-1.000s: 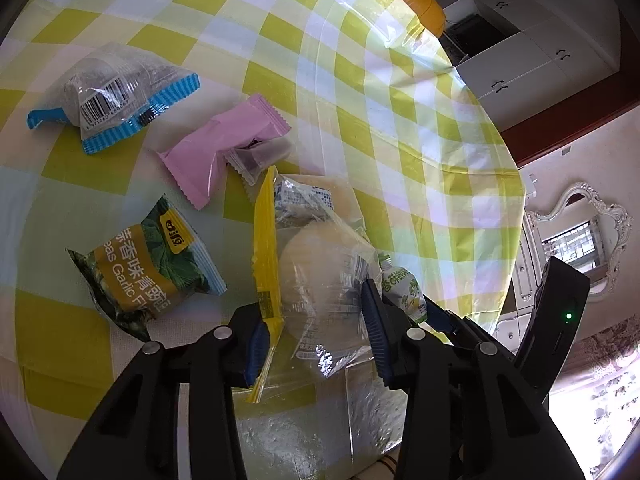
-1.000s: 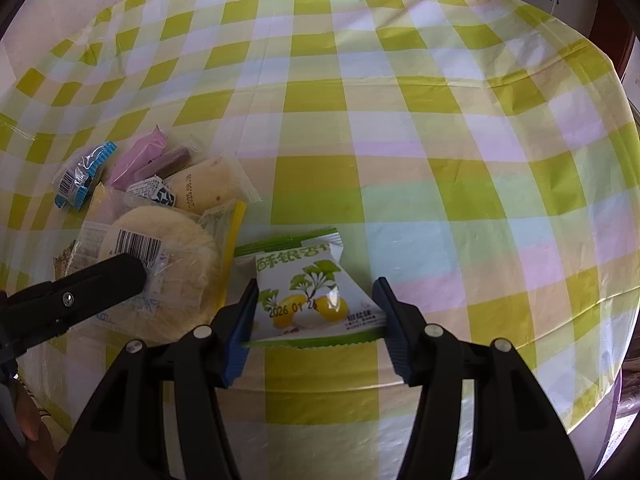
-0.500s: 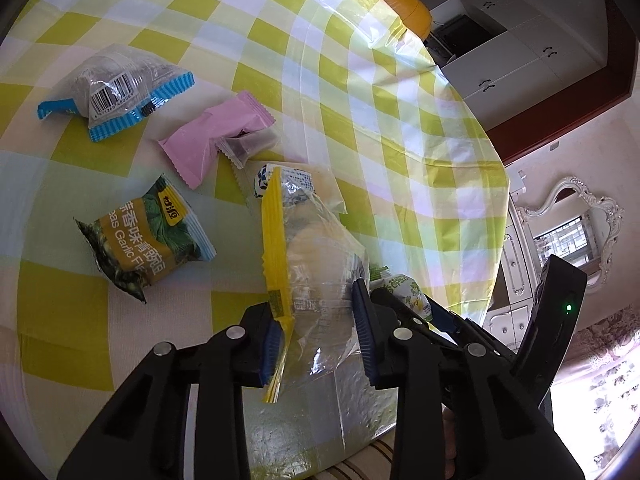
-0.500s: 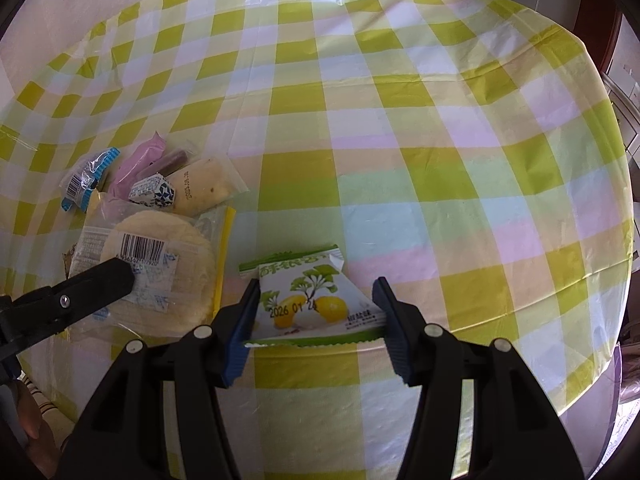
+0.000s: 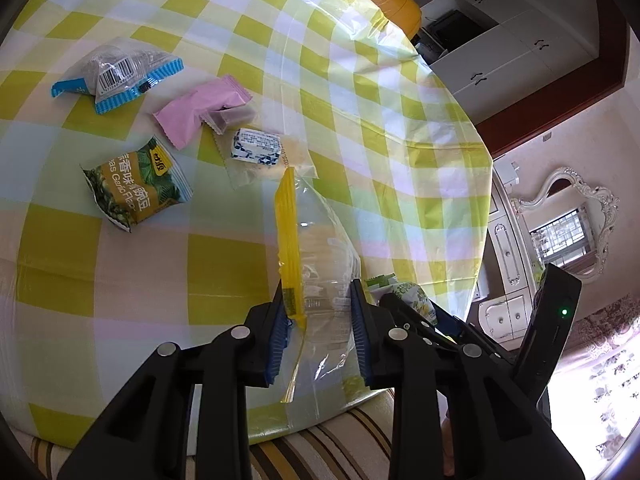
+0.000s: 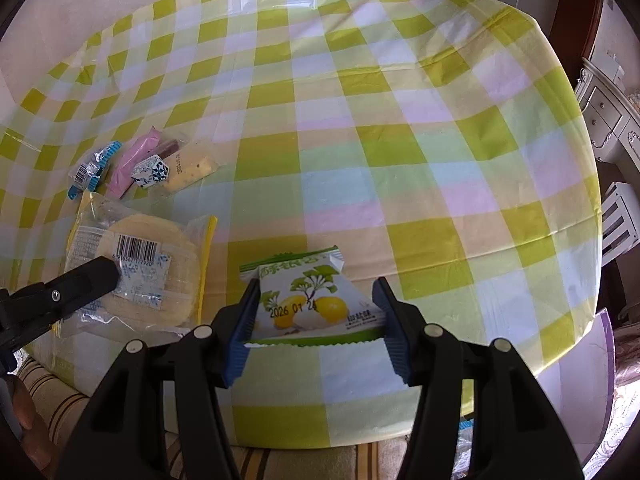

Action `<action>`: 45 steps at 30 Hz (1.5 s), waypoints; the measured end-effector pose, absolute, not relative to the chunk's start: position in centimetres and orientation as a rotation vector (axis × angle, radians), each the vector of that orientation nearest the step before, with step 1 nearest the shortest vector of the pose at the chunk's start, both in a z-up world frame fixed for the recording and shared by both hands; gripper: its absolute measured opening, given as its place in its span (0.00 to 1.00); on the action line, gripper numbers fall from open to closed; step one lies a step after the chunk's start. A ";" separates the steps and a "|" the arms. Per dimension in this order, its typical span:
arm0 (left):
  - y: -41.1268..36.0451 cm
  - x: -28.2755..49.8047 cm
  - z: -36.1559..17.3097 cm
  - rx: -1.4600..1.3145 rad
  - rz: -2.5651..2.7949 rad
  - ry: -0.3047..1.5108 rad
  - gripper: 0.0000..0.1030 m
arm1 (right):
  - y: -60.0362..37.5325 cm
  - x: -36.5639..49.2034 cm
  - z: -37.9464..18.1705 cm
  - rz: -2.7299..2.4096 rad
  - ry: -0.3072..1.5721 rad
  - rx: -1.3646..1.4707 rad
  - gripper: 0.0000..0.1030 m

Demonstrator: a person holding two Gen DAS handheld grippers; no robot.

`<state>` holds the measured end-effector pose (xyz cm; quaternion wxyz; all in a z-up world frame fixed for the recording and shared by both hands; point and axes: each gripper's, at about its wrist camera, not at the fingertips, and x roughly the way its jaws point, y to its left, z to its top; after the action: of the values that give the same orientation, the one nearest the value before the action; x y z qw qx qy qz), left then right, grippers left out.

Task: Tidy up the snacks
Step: 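Carry both packets to the white box and open both grippers over it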

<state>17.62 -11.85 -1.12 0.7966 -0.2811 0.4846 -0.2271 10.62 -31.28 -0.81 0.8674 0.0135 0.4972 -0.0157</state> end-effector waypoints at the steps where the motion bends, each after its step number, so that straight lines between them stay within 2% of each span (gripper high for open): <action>1: -12.1 17.4 -1.0 -0.600 -0.494 1.040 0.27 | -31.6 10.3 -0.7 -0.038 1.040 0.032 0.55; 24: -20.8 12.3 1.1 -0.494 -0.698 1.091 0.27 | -41.3 2.4 0.1 -0.209 1.032 0.115 0.55; 45: -33.1 8.3 -0.2 -0.257 -0.975 1.280 0.27 | -52.6 -2.1 -2.1 -0.480 1.075 0.208 0.55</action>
<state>8.26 -33.08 -0.24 0.6859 -0.1149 0.5717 -0.4353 -2.06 -52.62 -2.12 0.8265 0.0981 0.5061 -0.2260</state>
